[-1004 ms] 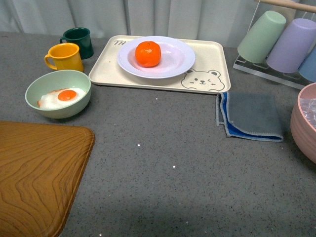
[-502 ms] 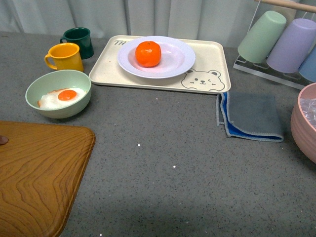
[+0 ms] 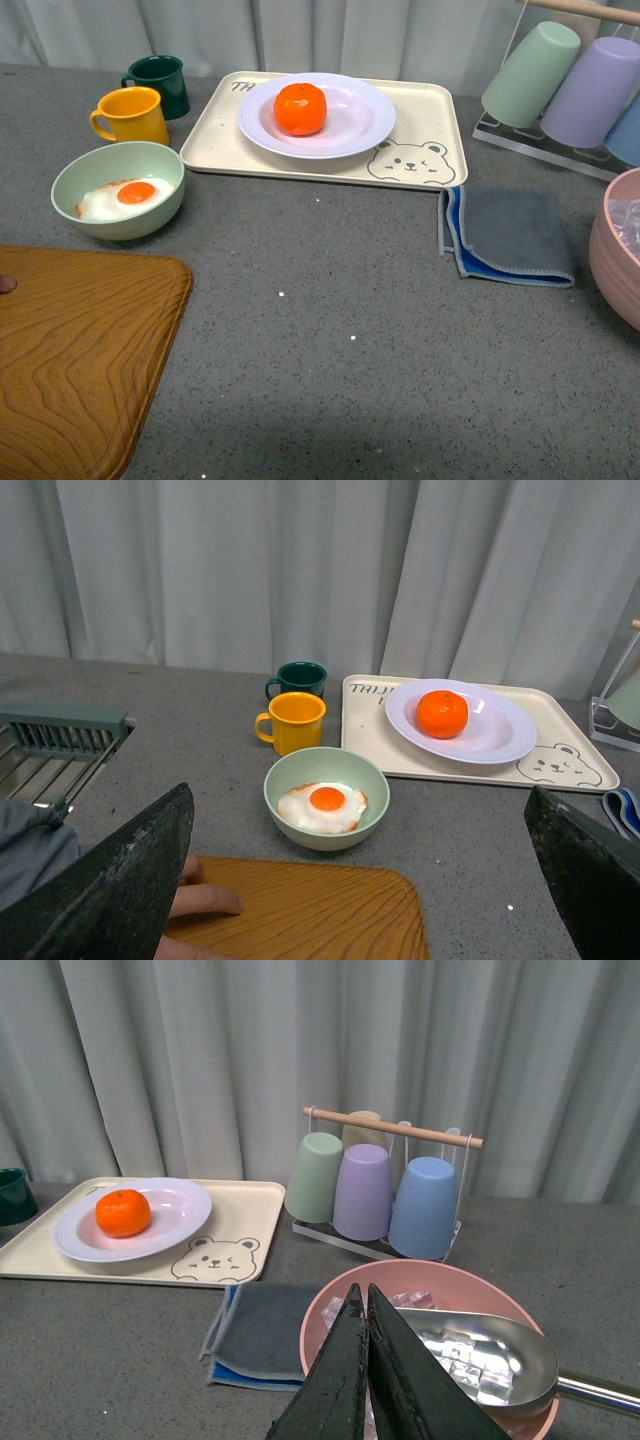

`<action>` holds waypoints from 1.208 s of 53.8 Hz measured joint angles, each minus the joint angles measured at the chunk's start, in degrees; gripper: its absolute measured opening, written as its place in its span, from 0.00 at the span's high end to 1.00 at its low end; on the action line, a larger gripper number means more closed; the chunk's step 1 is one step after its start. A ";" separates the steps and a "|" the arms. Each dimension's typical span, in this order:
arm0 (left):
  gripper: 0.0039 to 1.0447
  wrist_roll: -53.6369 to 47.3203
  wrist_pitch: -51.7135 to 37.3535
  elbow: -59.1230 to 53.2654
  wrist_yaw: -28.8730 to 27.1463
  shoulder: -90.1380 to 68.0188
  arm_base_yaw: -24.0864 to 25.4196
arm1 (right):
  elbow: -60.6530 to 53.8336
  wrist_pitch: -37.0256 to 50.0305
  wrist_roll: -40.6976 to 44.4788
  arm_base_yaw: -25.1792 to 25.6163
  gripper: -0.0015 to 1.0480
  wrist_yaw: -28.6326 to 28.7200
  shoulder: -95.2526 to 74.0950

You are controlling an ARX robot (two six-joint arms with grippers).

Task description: Place orange and plate with both arms

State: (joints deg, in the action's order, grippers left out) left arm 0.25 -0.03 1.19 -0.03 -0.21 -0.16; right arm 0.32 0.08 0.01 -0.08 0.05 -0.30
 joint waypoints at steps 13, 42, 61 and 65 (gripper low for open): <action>0.06 0.00 0.00 0.00 0.00 0.00 0.00 | 0.00 0.00 0.00 0.00 0.59 0.02 0.04; 0.06 0.00 0.00 0.00 0.00 0.00 0.00 | 0.00 0.00 -0.04 0.00 0.09 0.00 0.04; 0.06 0.00 0.00 0.00 0.02 0.00 0.00 | 0.00 0.00 -0.04 0.00 0.09 0.00 0.04; 0.06 0.00 0.00 0.00 0.00 0.00 0.00 | 0.00 0.00 -0.04 0.00 0.09 0.00 0.04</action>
State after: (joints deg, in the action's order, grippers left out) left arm 0.25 -0.03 1.19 -0.03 -0.21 -0.16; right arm 0.32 0.08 -0.03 -0.08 0.05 -0.25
